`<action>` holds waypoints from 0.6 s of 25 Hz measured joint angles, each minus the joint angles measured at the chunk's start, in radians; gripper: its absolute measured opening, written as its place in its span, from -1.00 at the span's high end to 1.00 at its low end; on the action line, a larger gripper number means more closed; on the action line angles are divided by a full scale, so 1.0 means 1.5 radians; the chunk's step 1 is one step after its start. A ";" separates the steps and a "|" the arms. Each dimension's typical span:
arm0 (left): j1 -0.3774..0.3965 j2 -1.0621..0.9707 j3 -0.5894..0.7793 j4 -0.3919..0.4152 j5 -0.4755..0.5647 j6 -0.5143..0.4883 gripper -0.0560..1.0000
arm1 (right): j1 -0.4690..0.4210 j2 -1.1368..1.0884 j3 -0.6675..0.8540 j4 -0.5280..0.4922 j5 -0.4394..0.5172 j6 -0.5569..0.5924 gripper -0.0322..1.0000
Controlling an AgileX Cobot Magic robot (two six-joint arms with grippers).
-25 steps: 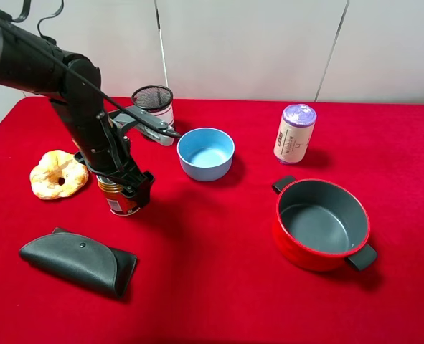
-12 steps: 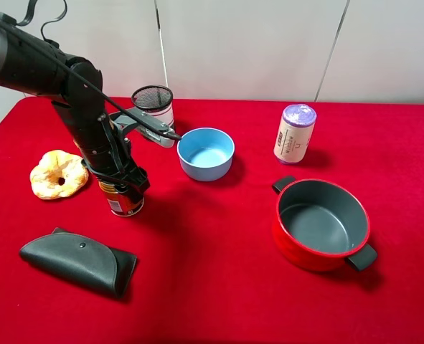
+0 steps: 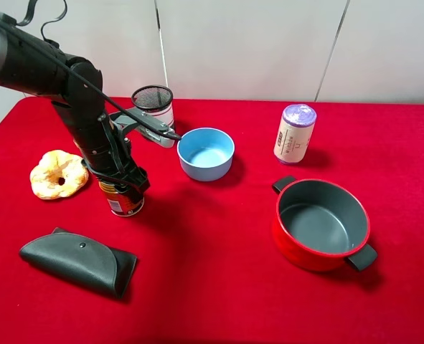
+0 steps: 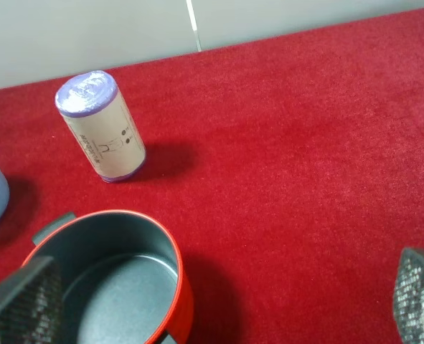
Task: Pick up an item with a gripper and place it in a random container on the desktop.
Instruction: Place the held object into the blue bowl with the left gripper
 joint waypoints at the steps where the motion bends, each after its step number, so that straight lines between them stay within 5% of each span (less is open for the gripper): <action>1: 0.000 0.000 0.000 0.001 0.000 0.000 -0.34 | 0.000 0.000 0.000 0.000 0.000 0.000 -0.40; 8: -0.001 -0.011 -0.004 0.049 0.029 0.000 -0.34 | 0.000 0.000 0.000 0.000 0.000 0.000 -0.40; 15: -0.001 -0.040 -0.063 0.060 0.142 0.000 -0.34 | 0.000 0.000 0.000 0.000 0.000 0.000 -0.40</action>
